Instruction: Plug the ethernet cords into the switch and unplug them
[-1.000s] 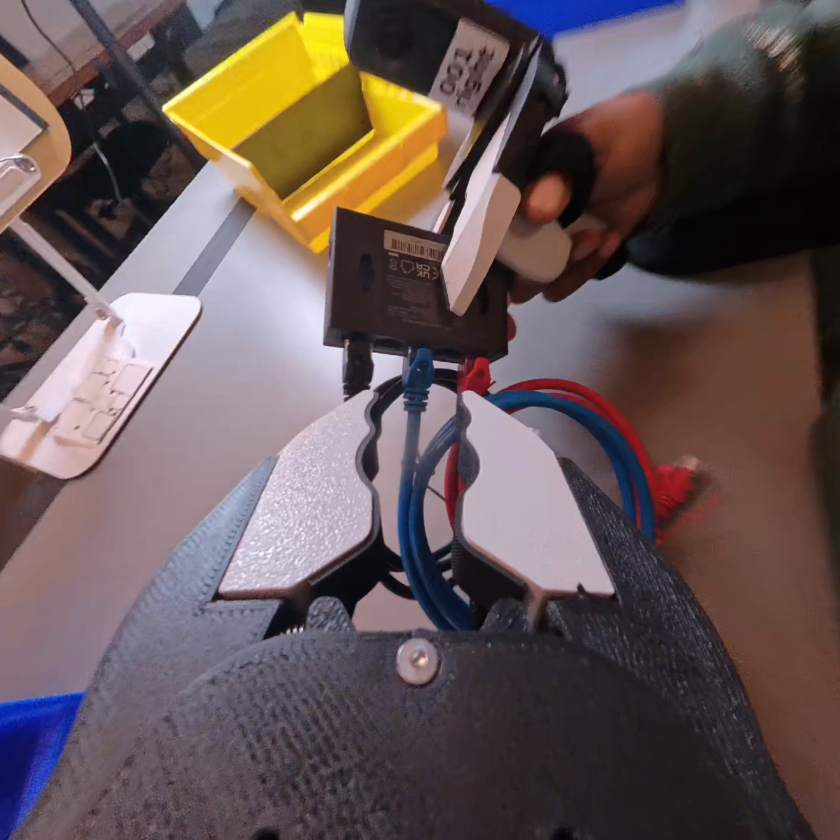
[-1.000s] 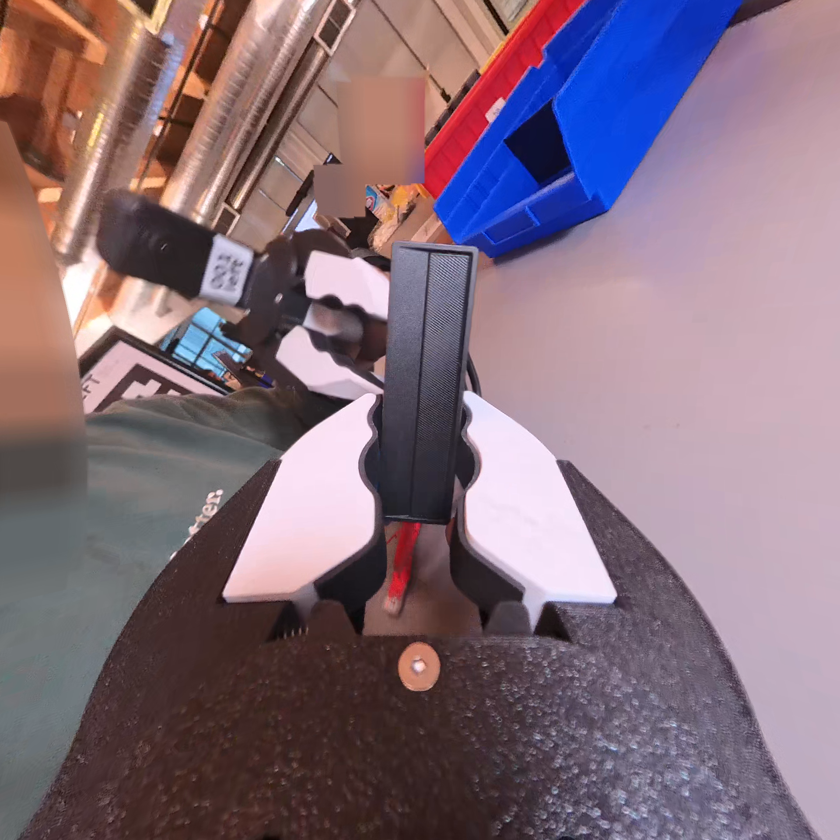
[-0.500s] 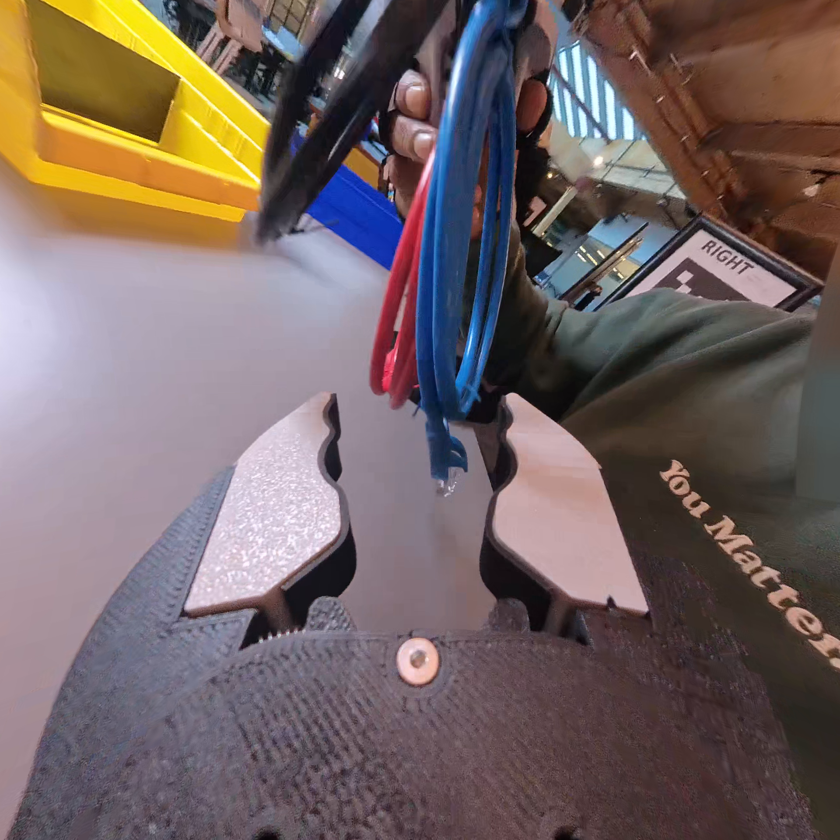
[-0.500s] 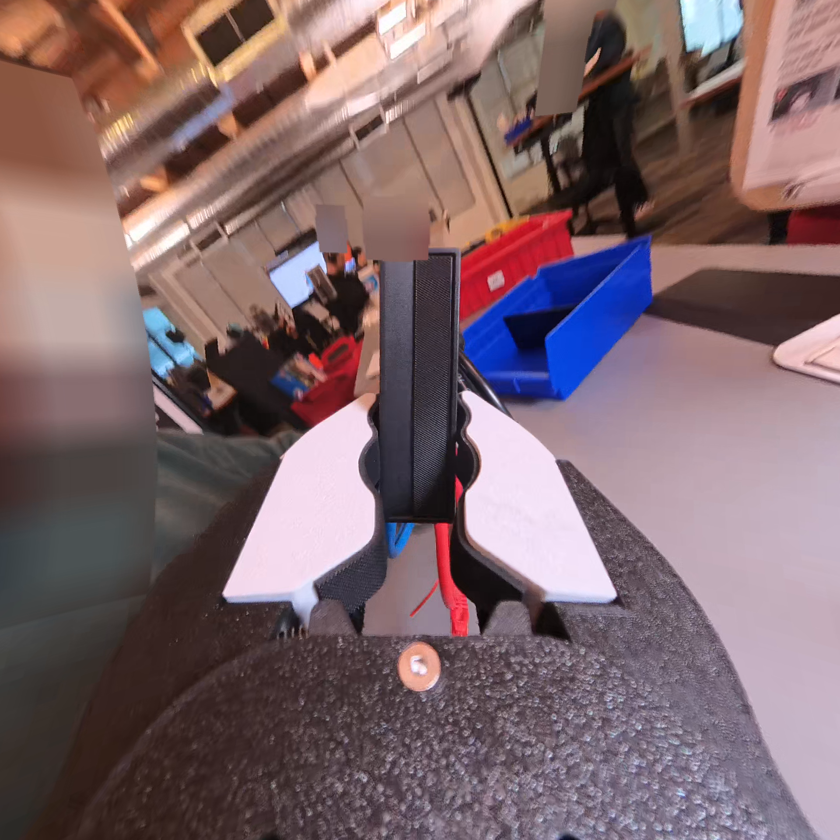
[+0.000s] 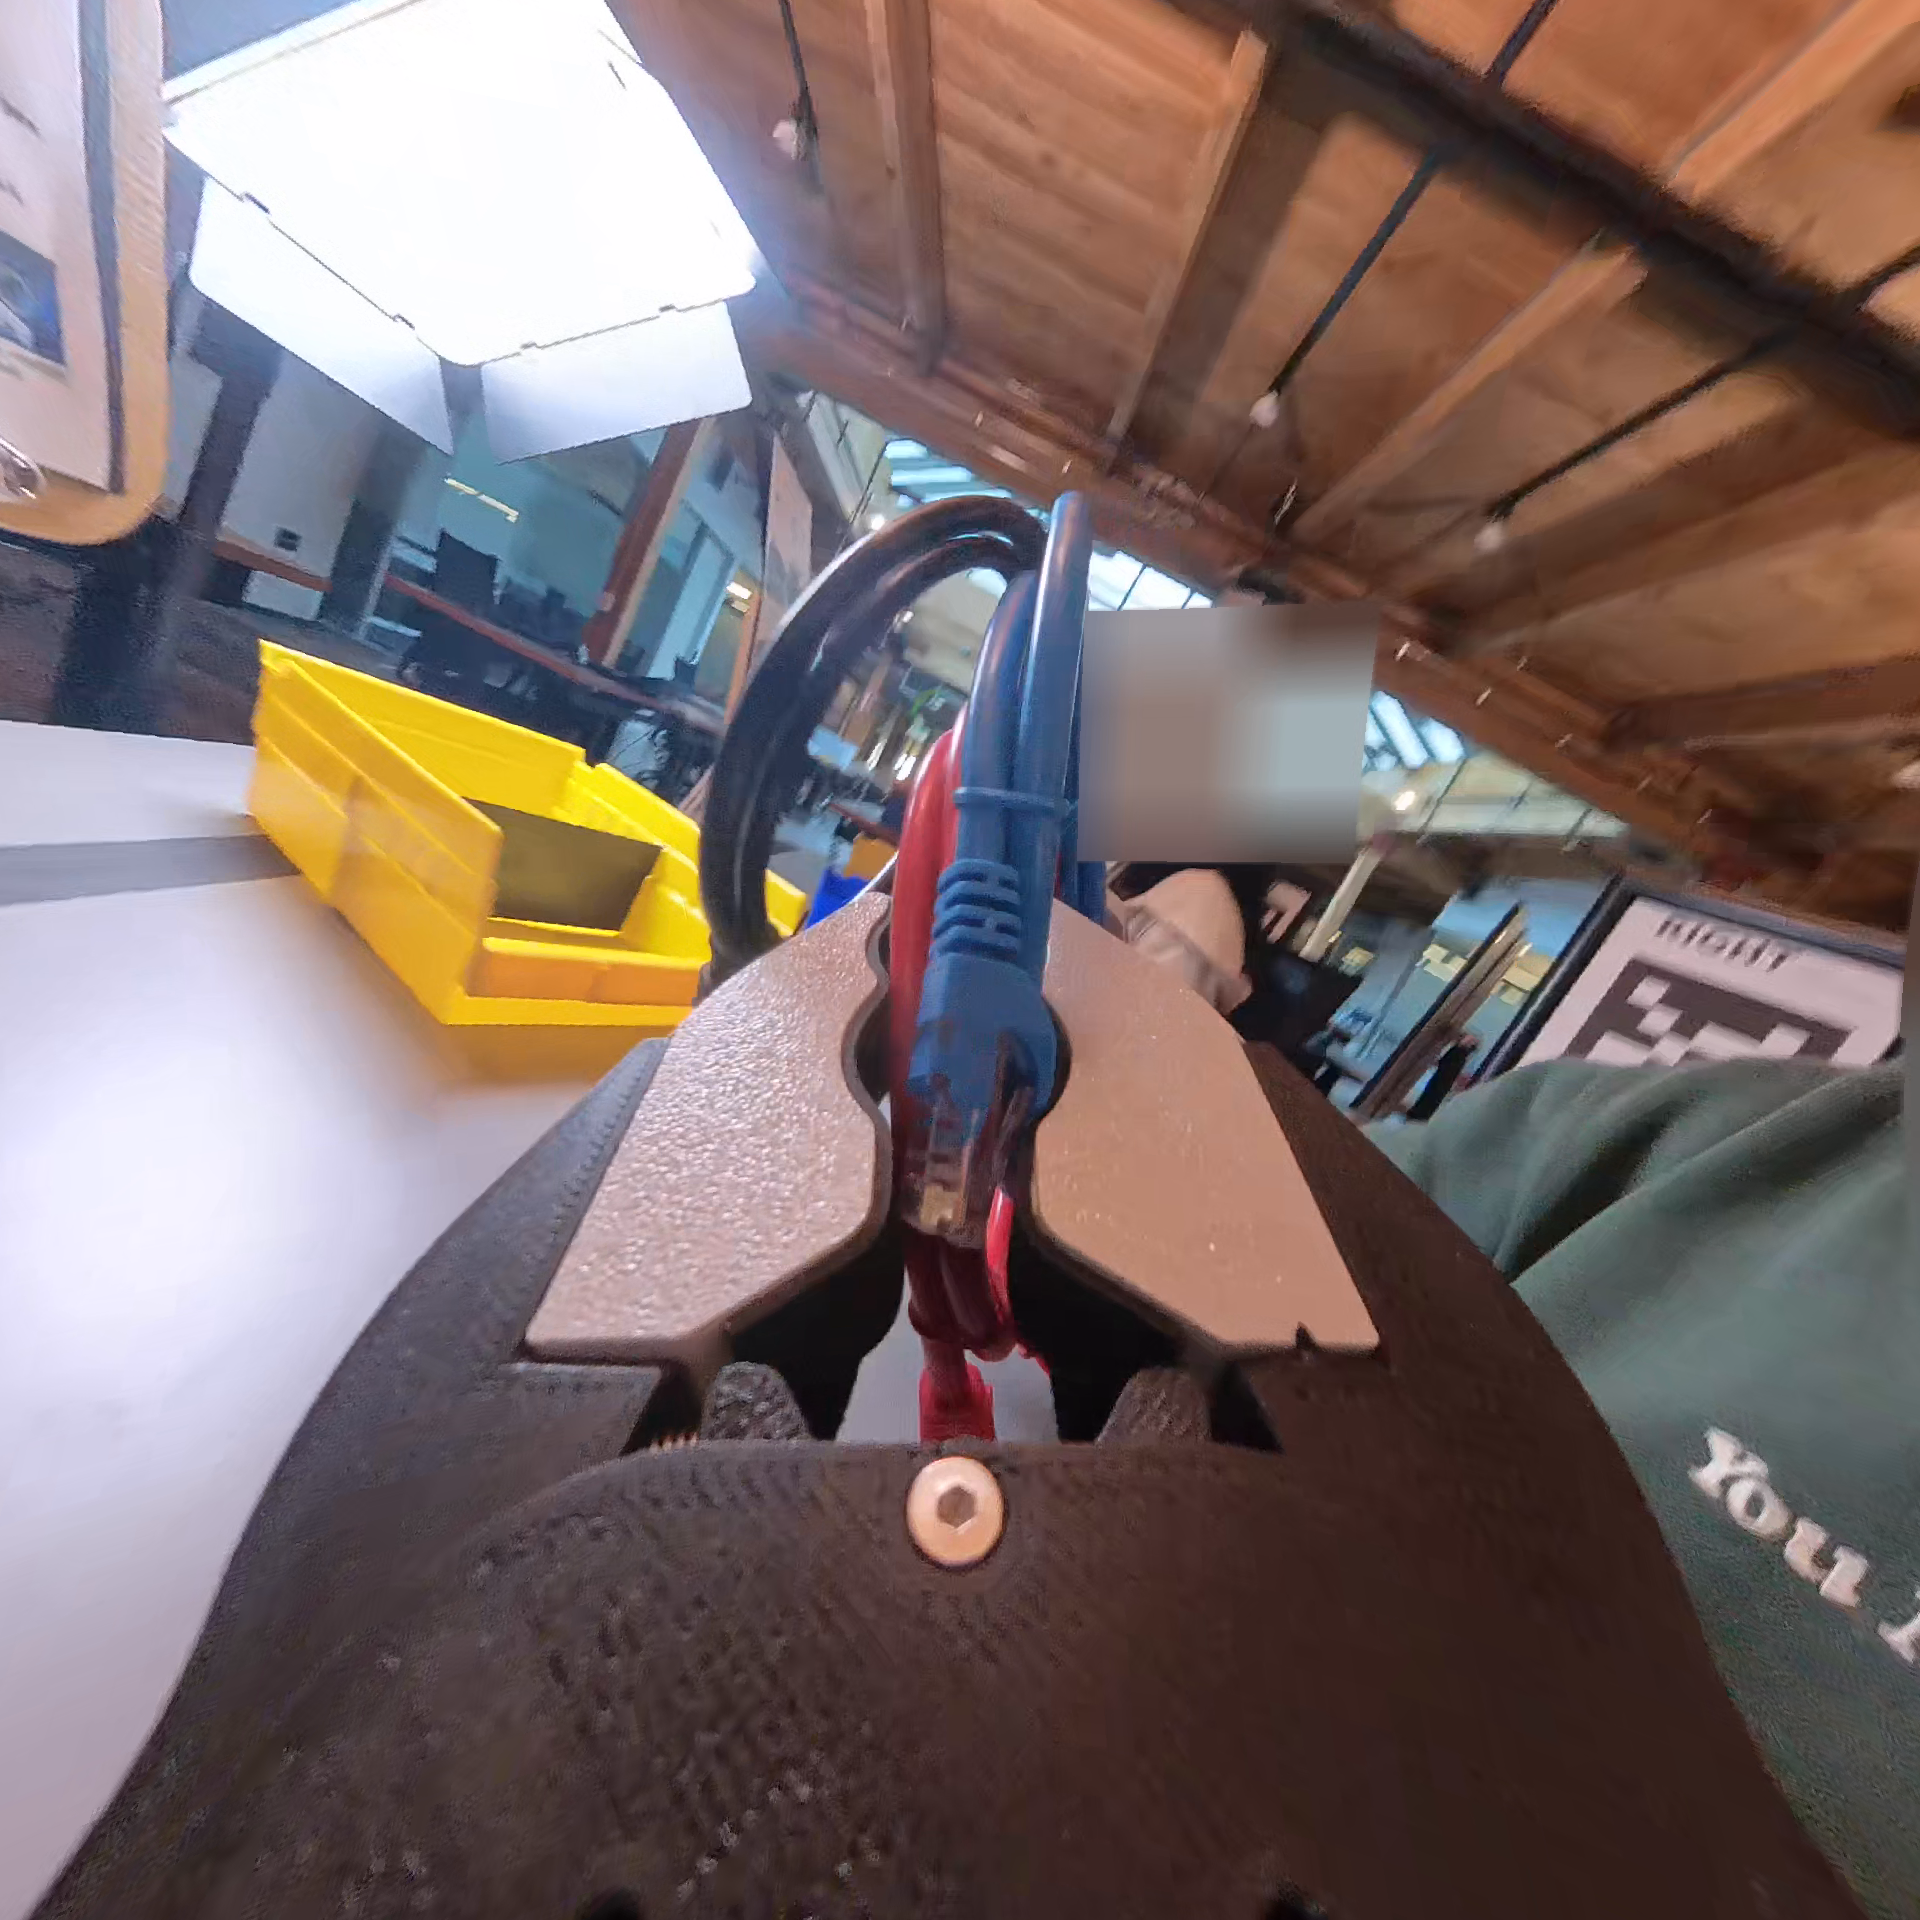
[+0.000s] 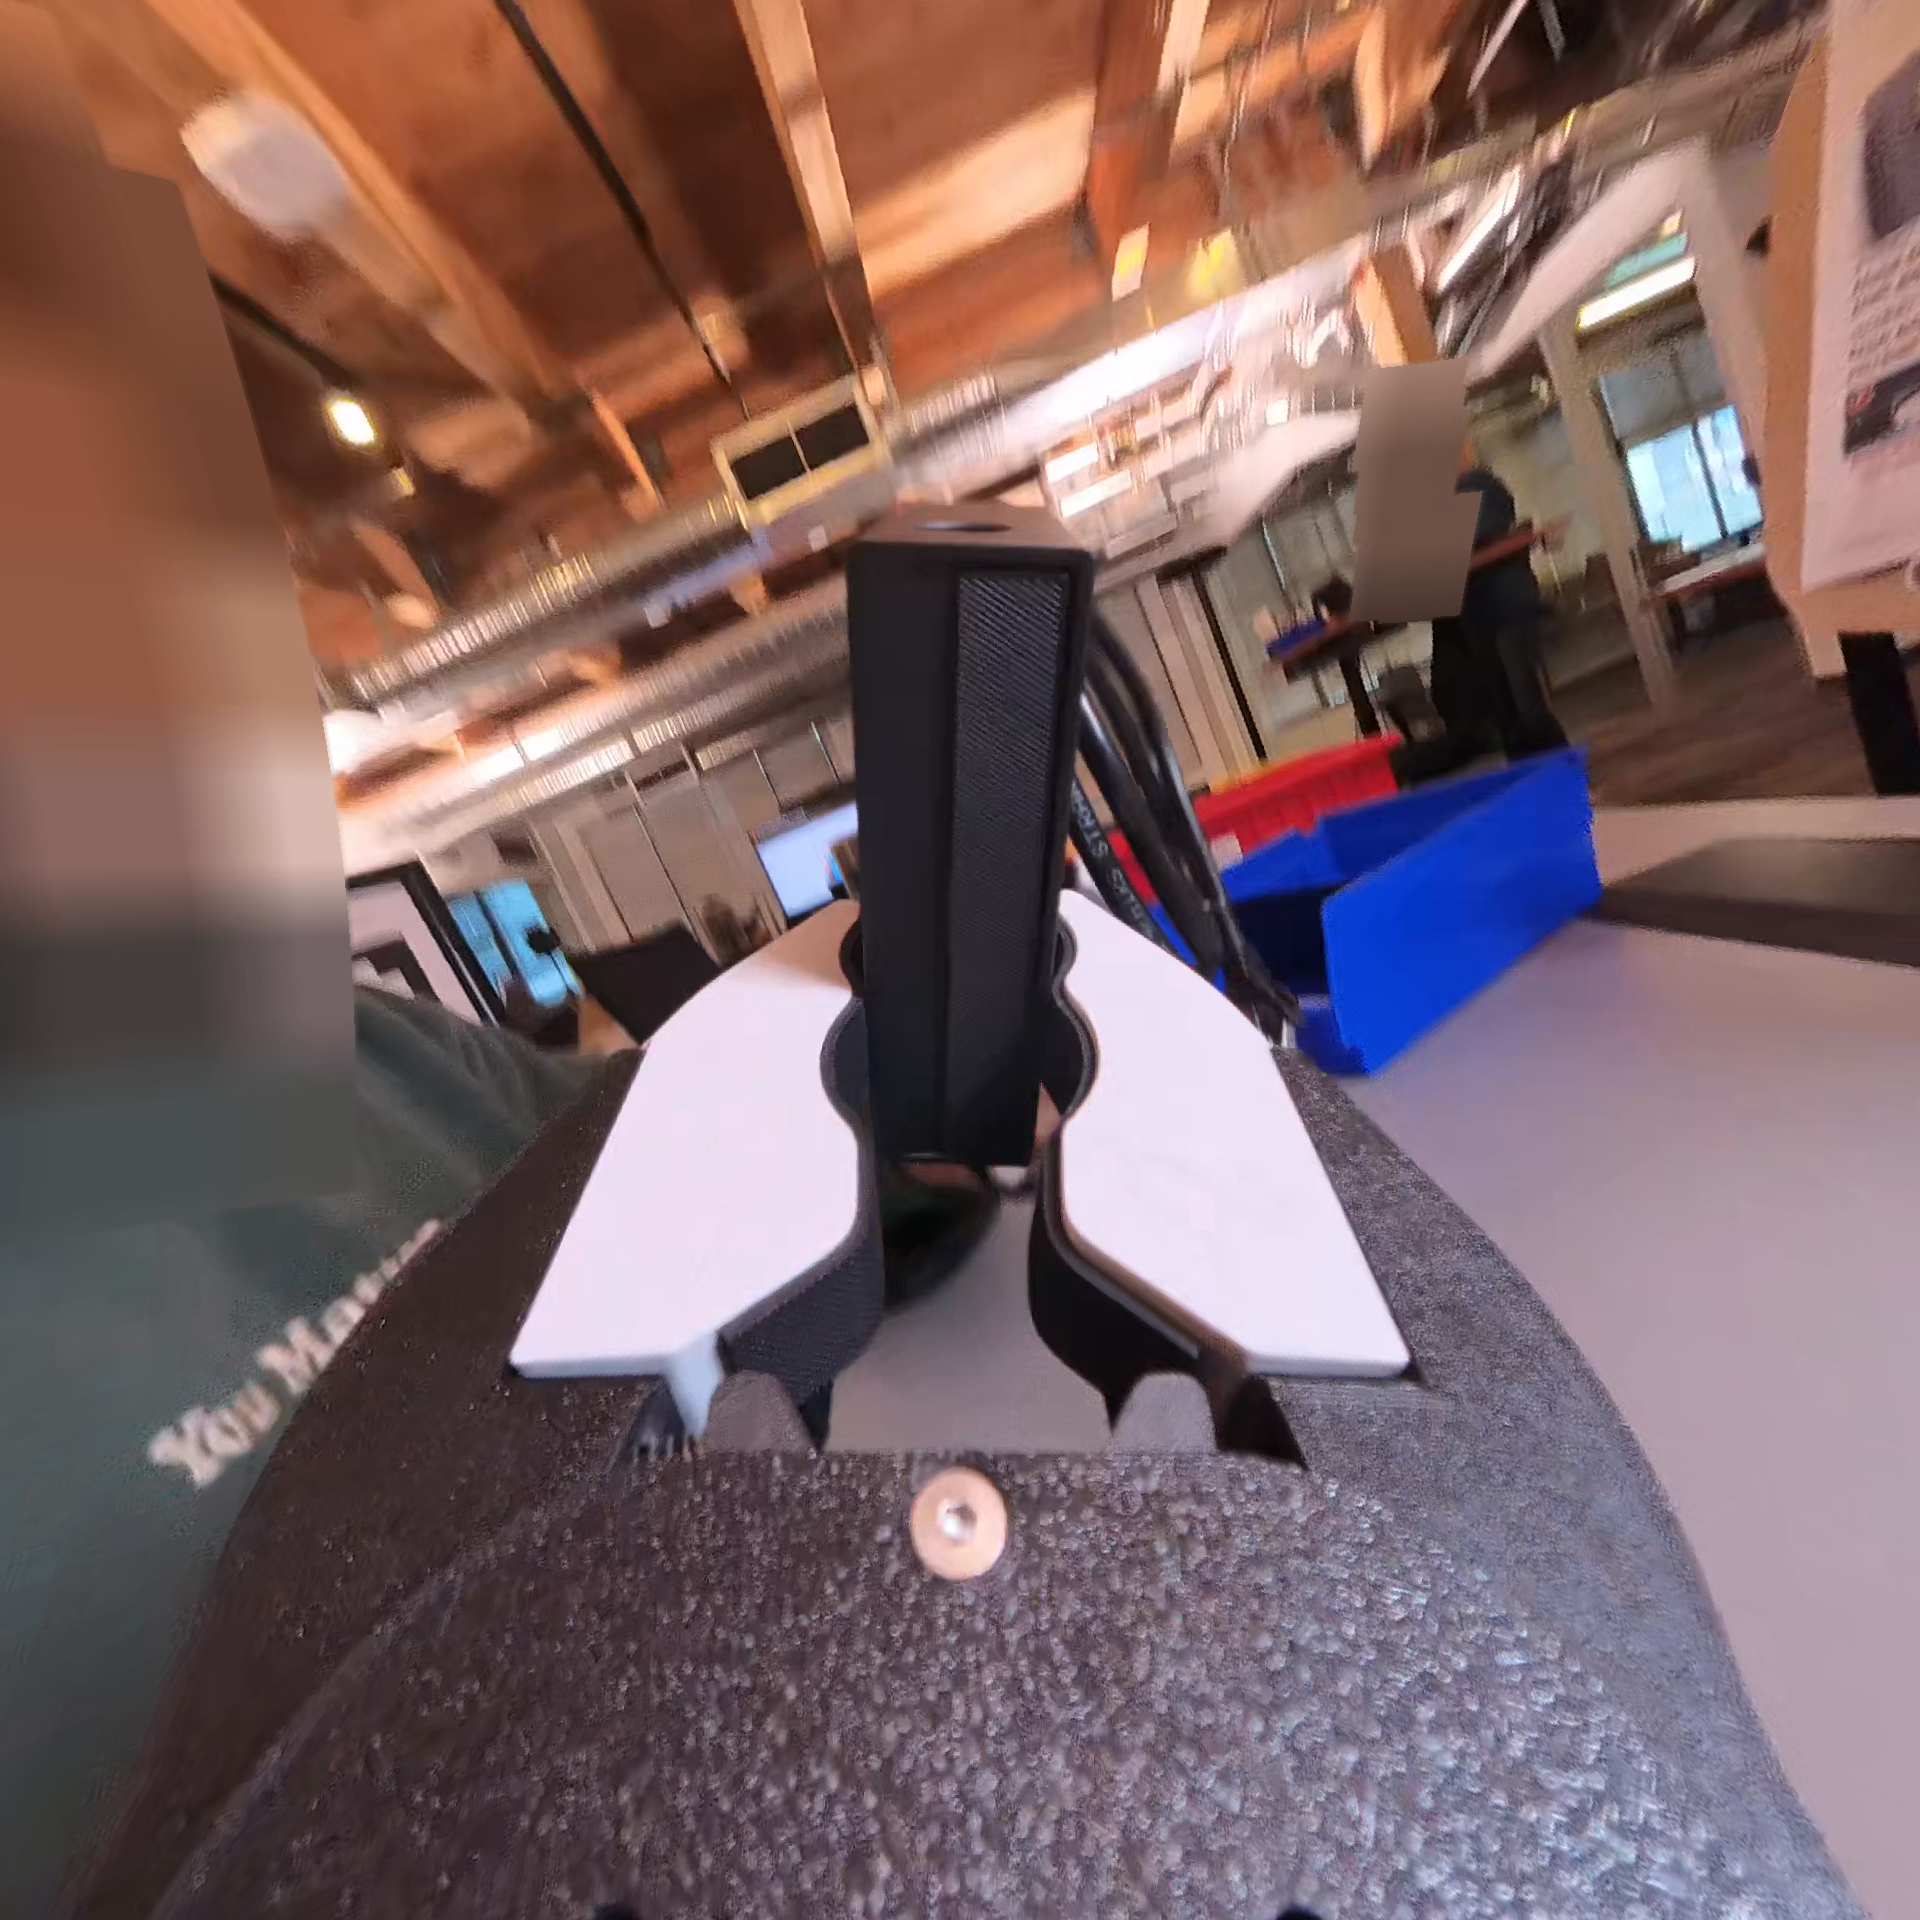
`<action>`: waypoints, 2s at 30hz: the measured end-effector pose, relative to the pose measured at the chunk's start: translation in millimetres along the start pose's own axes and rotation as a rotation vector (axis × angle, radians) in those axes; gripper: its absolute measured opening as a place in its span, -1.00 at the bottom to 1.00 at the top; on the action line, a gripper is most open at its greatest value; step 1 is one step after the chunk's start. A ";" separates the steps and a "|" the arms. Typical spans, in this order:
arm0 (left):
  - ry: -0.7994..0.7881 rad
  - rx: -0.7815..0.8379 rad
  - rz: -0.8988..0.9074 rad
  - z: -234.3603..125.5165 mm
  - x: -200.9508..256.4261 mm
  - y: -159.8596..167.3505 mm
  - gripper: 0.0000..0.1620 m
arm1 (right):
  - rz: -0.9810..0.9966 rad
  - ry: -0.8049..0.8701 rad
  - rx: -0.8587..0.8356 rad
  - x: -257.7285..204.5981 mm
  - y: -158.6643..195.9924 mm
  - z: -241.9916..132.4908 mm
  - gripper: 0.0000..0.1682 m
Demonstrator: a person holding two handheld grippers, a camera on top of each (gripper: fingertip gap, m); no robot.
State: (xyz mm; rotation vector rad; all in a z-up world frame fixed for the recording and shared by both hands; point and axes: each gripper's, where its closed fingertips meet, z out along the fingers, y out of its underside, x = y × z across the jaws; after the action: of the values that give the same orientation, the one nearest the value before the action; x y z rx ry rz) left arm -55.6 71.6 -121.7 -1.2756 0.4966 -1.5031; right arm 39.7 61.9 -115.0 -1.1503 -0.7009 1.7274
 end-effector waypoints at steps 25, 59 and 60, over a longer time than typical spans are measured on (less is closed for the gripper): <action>-0.310 -0.346 0.538 -6.9 7.7 -31.6 -0.32 | -0.386 0.287 -0.823 29.6 -9.1 38.1 -0.91; -0.377 -0.522 0.222 -68.0 -34.9 85.2 -0.41 | -0.060 1.358 -0.520 336.6 -244.6 -288.0 -0.50; -0.376 -0.528 0.221 -67.9 -34.8 86.6 -0.41 | -0.103 1.399 -0.544 334.9 -249.5 -292.5 -0.46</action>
State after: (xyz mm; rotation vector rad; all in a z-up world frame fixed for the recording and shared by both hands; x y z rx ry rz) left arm -82.1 50.8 -232.1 -1.7988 0.7844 -0.9407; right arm 352.7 462.0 -158.5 -2.2086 -0.2781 0.3080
